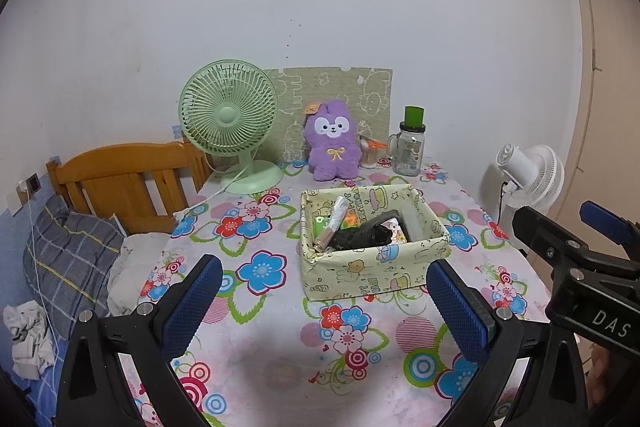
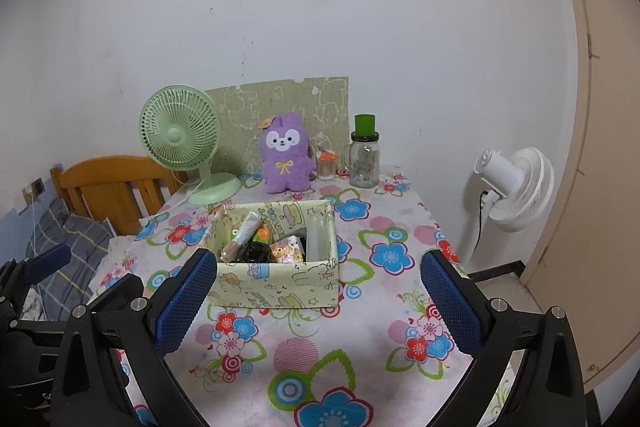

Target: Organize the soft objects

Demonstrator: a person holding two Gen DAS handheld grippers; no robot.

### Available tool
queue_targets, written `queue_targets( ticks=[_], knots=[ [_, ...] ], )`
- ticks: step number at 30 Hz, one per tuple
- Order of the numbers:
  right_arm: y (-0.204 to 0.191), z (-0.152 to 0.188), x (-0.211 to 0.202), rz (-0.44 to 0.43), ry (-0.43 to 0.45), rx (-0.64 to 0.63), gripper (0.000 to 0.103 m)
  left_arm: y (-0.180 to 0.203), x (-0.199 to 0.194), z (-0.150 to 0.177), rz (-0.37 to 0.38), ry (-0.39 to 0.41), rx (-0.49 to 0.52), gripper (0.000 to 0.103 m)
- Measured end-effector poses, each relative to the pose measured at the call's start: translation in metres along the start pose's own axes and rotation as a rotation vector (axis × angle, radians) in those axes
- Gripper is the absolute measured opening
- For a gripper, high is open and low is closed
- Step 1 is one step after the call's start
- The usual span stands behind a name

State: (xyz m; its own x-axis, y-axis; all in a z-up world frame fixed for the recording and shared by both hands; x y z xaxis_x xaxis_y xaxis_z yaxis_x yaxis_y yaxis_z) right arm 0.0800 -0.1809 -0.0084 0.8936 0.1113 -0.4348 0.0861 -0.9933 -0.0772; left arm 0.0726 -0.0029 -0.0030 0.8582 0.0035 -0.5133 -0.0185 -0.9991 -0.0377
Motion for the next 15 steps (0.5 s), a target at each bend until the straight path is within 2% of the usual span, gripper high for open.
queue_targets(
  ticks=[15],
  knots=[
    [-0.0012, 0.0015, 0.0036, 0.007, -0.003, -0.003, 0.103, 0.0016, 0.0037, 0.0014, 0.008, -0.009, 0.0, 0.103]
  ],
)
Point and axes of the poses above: each gripper's, at about its wrist camera, not at the fingertips, and x roughly the way its jaws point, y to its right, z to its underside, the point moved 6 cm from there along x, roughly the way its jaws point, and after that the axes turned 2 degrees about x, right-handed, at the moved point
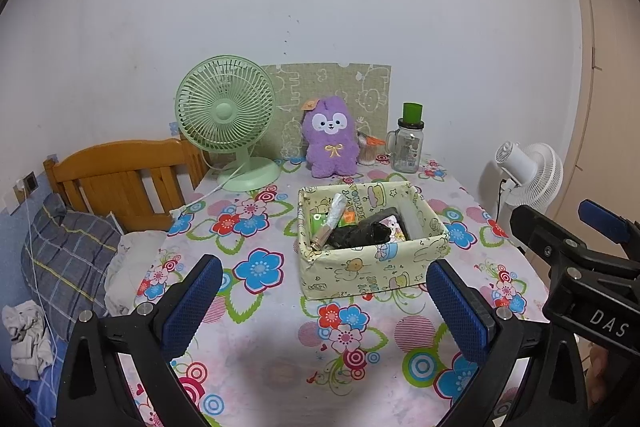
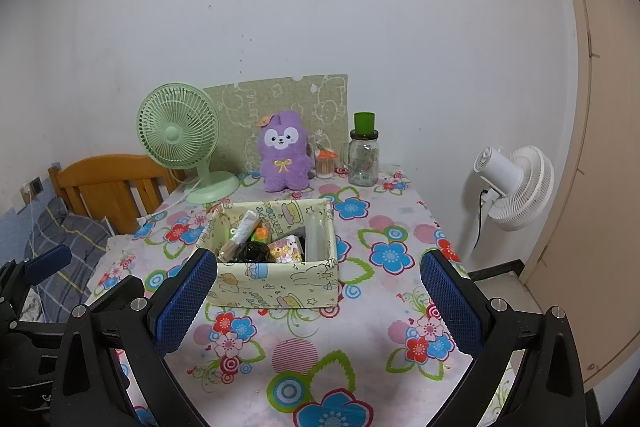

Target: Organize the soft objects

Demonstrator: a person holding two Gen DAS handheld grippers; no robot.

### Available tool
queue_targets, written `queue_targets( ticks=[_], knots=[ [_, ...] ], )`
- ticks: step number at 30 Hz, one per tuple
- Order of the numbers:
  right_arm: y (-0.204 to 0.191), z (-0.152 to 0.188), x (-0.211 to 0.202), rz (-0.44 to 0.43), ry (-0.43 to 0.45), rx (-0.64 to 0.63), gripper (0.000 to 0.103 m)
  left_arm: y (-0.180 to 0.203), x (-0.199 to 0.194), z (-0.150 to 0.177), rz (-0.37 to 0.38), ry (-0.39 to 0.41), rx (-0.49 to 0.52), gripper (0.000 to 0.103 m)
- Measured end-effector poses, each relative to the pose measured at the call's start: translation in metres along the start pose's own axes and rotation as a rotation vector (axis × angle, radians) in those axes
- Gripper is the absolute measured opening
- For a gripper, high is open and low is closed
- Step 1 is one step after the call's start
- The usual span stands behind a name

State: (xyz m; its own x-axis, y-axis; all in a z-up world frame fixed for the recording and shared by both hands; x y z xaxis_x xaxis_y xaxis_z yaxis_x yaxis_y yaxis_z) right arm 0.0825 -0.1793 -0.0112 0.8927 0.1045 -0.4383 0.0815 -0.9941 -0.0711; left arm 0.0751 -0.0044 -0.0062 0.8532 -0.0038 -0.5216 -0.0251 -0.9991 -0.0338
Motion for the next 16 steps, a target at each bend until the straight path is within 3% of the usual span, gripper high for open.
queue_targets(
  ticks=[16],
  knots=[
    [-0.0004, 0.0007, 0.0025, 0.0, 0.001, 0.0, 0.103, 0.0014, 0.0018, 0.0015, 0.0, 0.003, 0.005, 0.103]
  ],
)
Point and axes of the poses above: each gripper's, at about its wrist camera, not at the fingertips, and x roughly the way its jaws point, y to its right, z to its underside, the point moved 6 cm from there along x, roughly the way its jaws point, and after that the axes turned 2 degrees about x, right-handed, at the moved point
